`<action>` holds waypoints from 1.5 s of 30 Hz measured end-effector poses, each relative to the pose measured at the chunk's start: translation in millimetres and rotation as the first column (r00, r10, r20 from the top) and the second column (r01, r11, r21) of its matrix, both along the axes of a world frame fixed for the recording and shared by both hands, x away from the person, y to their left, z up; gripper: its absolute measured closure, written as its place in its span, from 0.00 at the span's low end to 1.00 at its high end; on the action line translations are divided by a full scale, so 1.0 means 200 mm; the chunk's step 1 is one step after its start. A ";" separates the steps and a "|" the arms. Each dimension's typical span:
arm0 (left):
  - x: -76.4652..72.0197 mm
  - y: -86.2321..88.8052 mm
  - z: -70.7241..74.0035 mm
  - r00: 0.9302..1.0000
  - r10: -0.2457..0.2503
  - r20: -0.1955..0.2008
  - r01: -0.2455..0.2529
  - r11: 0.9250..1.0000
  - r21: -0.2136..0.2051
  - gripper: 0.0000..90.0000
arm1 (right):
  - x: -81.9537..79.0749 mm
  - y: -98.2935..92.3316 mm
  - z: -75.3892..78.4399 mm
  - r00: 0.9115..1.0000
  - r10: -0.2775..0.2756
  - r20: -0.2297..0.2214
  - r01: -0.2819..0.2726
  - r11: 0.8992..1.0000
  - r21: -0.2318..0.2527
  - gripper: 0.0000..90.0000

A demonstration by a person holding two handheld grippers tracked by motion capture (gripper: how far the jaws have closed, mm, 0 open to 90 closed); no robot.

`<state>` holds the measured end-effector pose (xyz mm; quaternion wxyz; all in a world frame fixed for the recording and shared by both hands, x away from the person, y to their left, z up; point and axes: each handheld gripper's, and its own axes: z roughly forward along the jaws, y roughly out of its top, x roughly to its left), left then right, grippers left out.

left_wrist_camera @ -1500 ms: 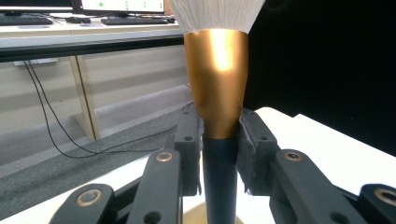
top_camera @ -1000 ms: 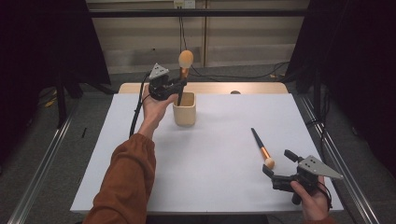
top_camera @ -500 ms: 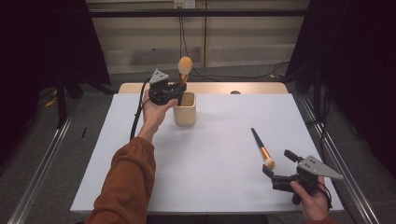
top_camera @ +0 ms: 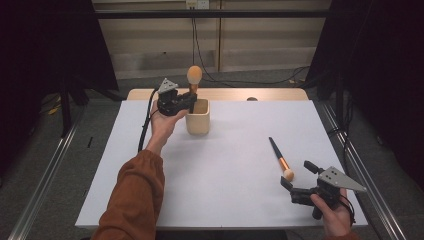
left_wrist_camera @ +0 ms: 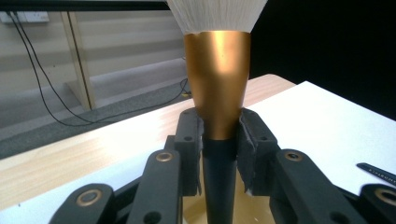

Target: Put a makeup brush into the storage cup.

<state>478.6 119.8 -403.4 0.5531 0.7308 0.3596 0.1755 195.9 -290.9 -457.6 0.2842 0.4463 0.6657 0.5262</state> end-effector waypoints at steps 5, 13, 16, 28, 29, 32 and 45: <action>0.00 0.00 -0.03 1.000 0.005 -0.012 -0.005 1.000 0.016 0.80 | 0.00 0.00 0.00 1.000 0.003 -0.001 -0.003 1.000 -0.004 0.00; 0.00 0.00 -0.05 0.998 0.007 -0.060 -0.005 1.000 0.026 0.80 | 0.00 0.00 0.00 1.000 0.004 -0.002 -0.004 1.000 -0.003 0.00; 0.00 0.01 -0.05 0.997 0.012 -0.073 -0.009 0.999 0.041 0.80 | 0.00 0.00 0.00 1.000 0.006 -0.001 -0.006 1.000 -0.005 0.00; -0.01 0.01 -0.05 0.998 0.016 -0.063 -0.013 0.999 0.042 0.66 | 0.00 0.00 0.00 1.000 0.005 0.001 -0.005 1.000 -0.005 0.00; -0.01 0.01 -0.04 0.998 0.011 -0.063 -0.009 0.999 0.036 0.65 | 0.00 0.00 0.00 1.000 0.003 -0.001 -0.003 1.000 -0.002 0.00; -0.02 0.01 -0.04 0.999 0.013 -0.050 -0.011 0.999 0.032 0.58 | 0.00 0.00 0.00 1.000 0.003 -0.001 -0.003 1.000 -0.001 0.00; -0.08 0.05 -0.04 0.999 -0.003 -0.049 0.005 0.999 0.037 0.21 | 0.00 0.00 0.00 1.000 0.006 -0.001 -0.006 1.000 -0.006 0.00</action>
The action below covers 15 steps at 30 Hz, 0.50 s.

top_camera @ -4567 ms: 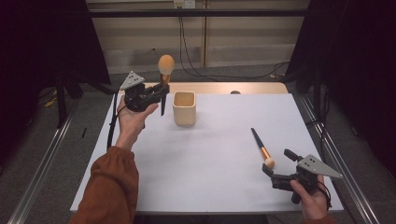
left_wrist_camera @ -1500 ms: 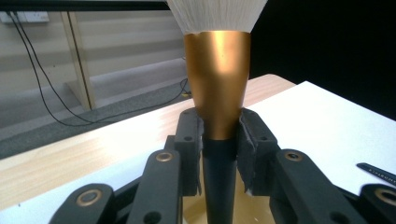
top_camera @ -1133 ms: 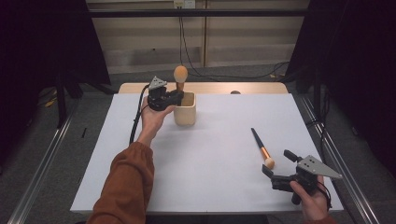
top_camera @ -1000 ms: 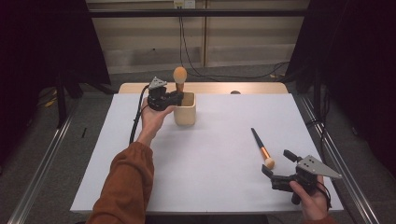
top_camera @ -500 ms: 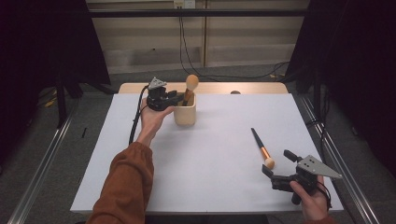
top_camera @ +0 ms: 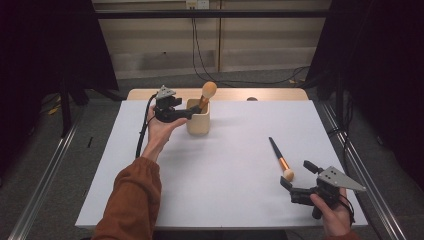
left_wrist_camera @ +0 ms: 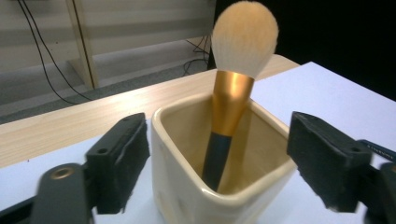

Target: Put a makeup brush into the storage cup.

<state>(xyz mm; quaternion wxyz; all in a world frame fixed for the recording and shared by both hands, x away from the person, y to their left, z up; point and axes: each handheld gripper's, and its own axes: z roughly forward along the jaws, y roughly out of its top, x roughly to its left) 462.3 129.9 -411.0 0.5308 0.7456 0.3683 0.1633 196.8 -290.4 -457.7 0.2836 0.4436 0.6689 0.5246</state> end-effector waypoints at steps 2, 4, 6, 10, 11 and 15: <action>-0.01 0.01 0.00 1.000 0.014 -0.004 -0.014 1.000 -0.019 0.16 | 0.00 0.00 0.00 1.000 -0.001 0.000 0.001 1.000 -0.001 0.00; -0.02 0.01 0.01 1.000 0.026 -0.008 -0.026 0.999 -0.019 0.11 | 0.00 0.00 0.00 1.000 0.000 0.000 0.000 1.000 0.000 0.00; -0.03 0.03 0.02 1.000 0.027 -0.016 -0.028 0.999 -0.043 0.07 | 0.00 0.00 0.00 1.000 -0.002 -0.001 0.002 1.000 -0.001 0.00; -0.07 0.05 0.04 1.000 0.018 0.005 -0.018 0.999 -0.032 0.05 | 0.00 0.00 0.00 1.000 -0.003 0.001 0.003 1.000 -0.003 0.00; -0.08 0.06 0.04 1.000 0.007 0.007 -0.006 0.999 -0.033 0.05 | 0.00 0.00 0.00 1.000 -0.003 0.000 0.003 1.000 -0.001 0.00; -0.11 0.08 0.05 1.000 -0.007 0.006 0.007 0.999 -0.038 0.05 | 0.00 0.00 0.00 1.000 -0.004 0.000 0.004 1.000 -0.001 0.00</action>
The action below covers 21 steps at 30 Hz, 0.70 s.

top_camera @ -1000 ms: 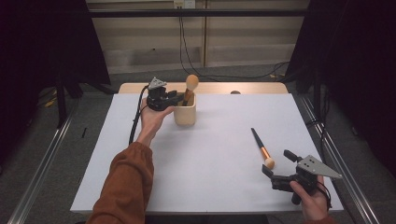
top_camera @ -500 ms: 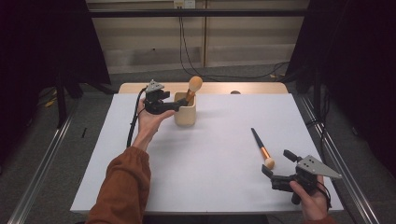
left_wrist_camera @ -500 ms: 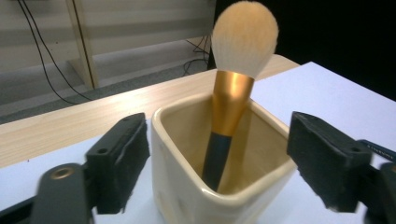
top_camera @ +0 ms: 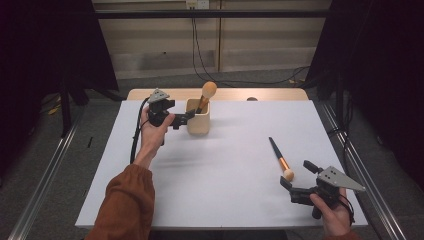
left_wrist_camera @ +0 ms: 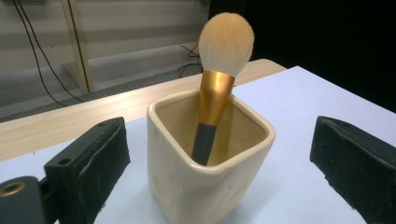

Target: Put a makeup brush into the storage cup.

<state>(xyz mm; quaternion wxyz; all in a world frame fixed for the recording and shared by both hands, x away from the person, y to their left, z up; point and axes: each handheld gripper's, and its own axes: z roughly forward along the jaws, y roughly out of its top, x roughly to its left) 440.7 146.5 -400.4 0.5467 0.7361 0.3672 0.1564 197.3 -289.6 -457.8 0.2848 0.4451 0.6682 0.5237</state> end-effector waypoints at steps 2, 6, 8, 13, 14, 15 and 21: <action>-0.02 0.01 0.01 1.000 0.008 0.020 -0.008 1.000 0.005 0.05 | 0.00 0.00 0.00 1.000 0.000 0.000 0.000 1.000 -0.001 0.00; -0.06 0.03 0.01 0.999 0.026 0.034 -0.028 0.999 0.039 0.08 | 0.00 0.00 0.00 1.000 0.000 0.000 0.000 1.000 -0.001 0.00; -0.07 0.04 0.00 0.999 0.034 0.037 -0.036 0.998 0.053 0.10 | 0.00 0.00 0.00 1.000 0.001 0.000 -0.001 1.000 0.000 0.00; -0.11 0.08 -0.02 0.999 0.039 0.029 -0.040 0.998 0.041 0.08 | 0.00 0.00 0.00 1.000 0.001 0.000 -0.001 1.000 -0.001 0.00; -0.12 0.09 -0.03 0.999 0.035 0.027 -0.036 0.998 0.045 0.08 | 0.00 0.00 0.00 1.000 0.000 0.000 0.000 1.000 0.000 0.00; -0.13 0.09 -0.03 0.999 0.040 0.026 -0.041 0.998 0.042 0.08 | 0.00 0.00 0.00 1.000 0.001 -0.001 -0.001 1.000 -0.001 0.00; -0.19 0.14 -0.06 0.999 0.052 0.013 -0.053 0.998 0.034 0.05 | 0.00 0.00 0.00 1.000 0.000 -0.003 0.000 1.000 0.000 0.00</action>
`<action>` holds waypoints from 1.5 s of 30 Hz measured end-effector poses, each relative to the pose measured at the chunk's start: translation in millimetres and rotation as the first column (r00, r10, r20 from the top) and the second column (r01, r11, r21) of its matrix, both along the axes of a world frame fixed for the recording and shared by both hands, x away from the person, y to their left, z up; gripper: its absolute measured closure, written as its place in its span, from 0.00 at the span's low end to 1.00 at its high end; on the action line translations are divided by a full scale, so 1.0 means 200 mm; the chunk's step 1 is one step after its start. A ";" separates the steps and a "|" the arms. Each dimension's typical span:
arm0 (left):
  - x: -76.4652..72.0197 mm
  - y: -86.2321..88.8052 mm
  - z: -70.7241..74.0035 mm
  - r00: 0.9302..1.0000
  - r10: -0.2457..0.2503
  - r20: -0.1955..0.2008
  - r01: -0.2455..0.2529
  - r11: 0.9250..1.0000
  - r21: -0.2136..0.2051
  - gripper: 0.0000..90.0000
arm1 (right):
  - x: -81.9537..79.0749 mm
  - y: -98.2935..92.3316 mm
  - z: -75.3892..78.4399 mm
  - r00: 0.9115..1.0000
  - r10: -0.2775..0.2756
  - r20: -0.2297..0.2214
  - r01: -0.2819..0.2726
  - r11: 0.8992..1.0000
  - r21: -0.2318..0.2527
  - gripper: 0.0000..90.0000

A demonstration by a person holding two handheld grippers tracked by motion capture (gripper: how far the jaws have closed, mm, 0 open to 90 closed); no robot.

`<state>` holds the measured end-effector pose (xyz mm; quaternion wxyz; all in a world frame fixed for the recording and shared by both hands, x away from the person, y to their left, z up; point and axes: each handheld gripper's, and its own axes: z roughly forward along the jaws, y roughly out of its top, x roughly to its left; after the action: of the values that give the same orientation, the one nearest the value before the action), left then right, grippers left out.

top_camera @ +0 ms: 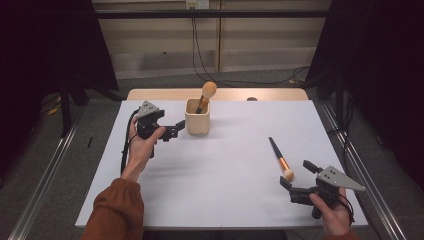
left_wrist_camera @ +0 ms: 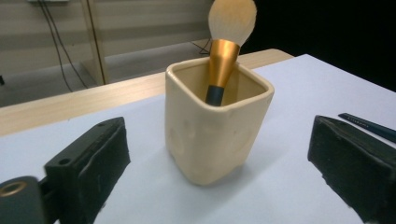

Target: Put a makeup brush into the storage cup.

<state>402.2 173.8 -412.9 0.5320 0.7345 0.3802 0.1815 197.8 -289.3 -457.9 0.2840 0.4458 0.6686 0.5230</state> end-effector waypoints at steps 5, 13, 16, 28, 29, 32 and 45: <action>-0.05 0.03 -0.01 1.000 0.003 0.009 -0.003 1.000 0.010 0.03 | 0.00 0.00 0.00 1.000 -0.001 0.000 0.001 1.000 -0.002 0.00; -0.09 0.09 -0.01 0.996 0.081 0.024 -0.081 0.996 0.020 0.02 | 0.00 0.00 0.00 1.000 -0.005 -0.001 0.005 1.000 0.000 0.00; -0.12 0.11 -0.03 0.996 0.078 0.044 -0.080 0.995 0.052 0.04 | 0.00 0.00 0.00 1.000 -0.002 0.001 0.002 1.000 -0.003 0.00; -0.26 0.22 -0.06 0.996 0.072 0.057 -0.074 0.997 0.028 0.04 | 0.00 0.00 0.00 1.000 -0.001 -0.001 0.001 1.000 -0.002 0.00; -0.27 0.23 -0.06 0.996 0.064 0.057 -0.065 0.998 0.020 0.04 | 0.00 0.00 0.00 1.000 0.000 0.000 0.000 1.000 -0.003 0.00; -0.29 0.26 -0.05 0.997 0.072 0.036 -0.072 0.997 0.004 0.03 | 0.00 0.00 0.00 1.000 -0.002 0.000 0.002 1.000 -0.003 0.00; -0.48 0.33 -0.06 0.994 0.049 0.097 -0.050 0.999 0.003 0.01 | 0.02 0.01 0.00 1.000 -0.003 -0.001 0.003 1.000 -0.008 0.00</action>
<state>306.3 239.9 -425.0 0.5430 0.7168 0.3716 0.2309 200.9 -287.7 -458.0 0.2862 0.4461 0.6700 0.5198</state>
